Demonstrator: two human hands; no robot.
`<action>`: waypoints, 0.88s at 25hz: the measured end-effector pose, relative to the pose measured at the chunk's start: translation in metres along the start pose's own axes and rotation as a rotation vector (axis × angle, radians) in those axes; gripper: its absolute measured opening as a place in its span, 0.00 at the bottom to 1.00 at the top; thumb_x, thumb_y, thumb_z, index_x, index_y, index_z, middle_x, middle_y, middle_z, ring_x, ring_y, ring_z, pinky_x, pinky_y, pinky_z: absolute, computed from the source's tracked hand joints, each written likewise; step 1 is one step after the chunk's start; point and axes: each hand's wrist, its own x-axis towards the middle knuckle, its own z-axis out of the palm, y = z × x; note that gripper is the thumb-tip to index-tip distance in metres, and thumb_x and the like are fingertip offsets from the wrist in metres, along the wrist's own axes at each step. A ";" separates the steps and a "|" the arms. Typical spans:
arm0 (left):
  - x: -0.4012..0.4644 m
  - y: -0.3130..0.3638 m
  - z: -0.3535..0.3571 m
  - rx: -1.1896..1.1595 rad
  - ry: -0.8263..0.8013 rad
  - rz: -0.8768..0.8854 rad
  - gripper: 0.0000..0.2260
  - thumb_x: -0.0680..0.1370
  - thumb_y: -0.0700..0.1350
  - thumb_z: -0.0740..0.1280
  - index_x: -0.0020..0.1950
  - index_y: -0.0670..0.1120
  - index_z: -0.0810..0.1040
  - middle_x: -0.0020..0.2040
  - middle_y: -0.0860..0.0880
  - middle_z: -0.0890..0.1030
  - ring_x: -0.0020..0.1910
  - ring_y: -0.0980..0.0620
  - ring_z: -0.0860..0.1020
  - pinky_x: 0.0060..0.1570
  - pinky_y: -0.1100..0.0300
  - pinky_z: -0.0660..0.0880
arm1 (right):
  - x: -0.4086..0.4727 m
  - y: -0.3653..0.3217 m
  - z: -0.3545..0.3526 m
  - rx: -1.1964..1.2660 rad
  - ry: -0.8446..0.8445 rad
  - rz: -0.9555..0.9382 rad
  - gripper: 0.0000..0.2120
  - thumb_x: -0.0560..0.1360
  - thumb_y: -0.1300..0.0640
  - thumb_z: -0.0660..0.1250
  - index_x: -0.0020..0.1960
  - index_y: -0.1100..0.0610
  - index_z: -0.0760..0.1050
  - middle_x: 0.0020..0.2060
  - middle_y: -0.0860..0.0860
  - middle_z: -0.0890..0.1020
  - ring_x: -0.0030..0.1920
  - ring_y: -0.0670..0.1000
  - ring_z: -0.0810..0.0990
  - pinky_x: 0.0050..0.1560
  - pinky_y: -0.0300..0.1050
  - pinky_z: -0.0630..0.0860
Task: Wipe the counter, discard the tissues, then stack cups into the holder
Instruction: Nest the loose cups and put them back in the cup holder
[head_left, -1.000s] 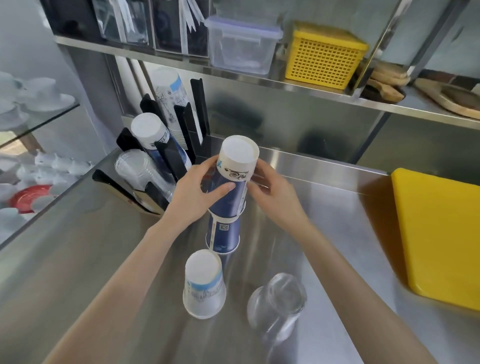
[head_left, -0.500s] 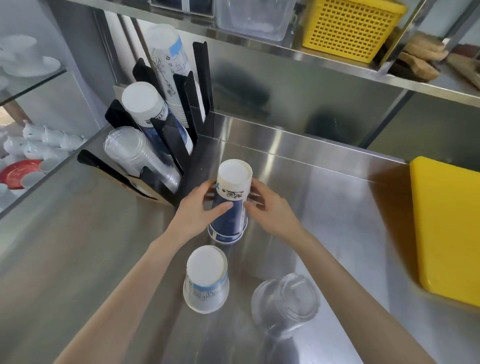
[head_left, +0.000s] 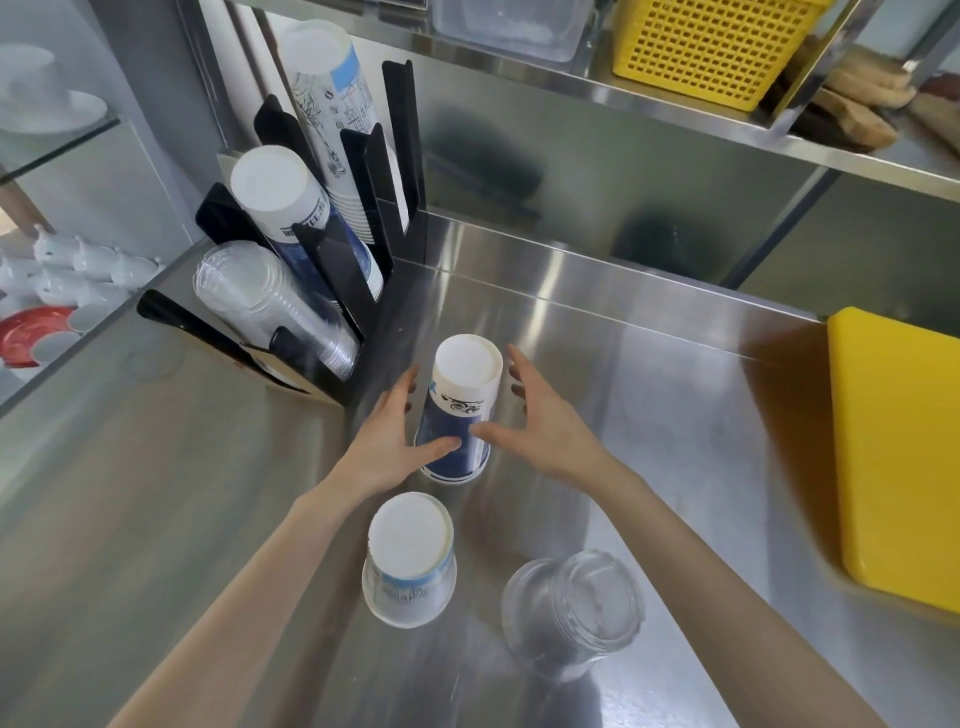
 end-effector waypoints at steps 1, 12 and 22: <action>0.001 -0.002 0.002 0.008 -0.011 0.002 0.41 0.68 0.49 0.73 0.73 0.49 0.51 0.74 0.47 0.60 0.71 0.47 0.62 0.69 0.44 0.62 | 0.002 -0.001 0.001 0.016 -0.006 -0.009 0.47 0.67 0.50 0.72 0.73 0.50 0.42 0.73 0.53 0.60 0.71 0.53 0.62 0.69 0.51 0.63; 0.011 -0.022 0.020 -0.059 -0.064 -0.002 0.30 0.66 0.46 0.74 0.64 0.49 0.64 0.58 0.54 0.72 0.57 0.54 0.73 0.48 0.69 0.68 | 0.019 0.013 0.020 0.066 -0.007 -0.022 0.41 0.64 0.58 0.73 0.70 0.52 0.54 0.66 0.52 0.69 0.62 0.49 0.70 0.57 0.39 0.66; 0.015 -0.028 0.027 -0.002 -0.057 0.007 0.32 0.65 0.48 0.75 0.64 0.51 0.64 0.63 0.49 0.74 0.55 0.53 0.73 0.52 0.60 0.69 | 0.016 0.021 0.023 0.087 0.065 -0.011 0.36 0.63 0.58 0.74 0.66 0.52 0.61 0.64 0.52 0.72 0.61 0.52 0.72 0.61 0.45 0.70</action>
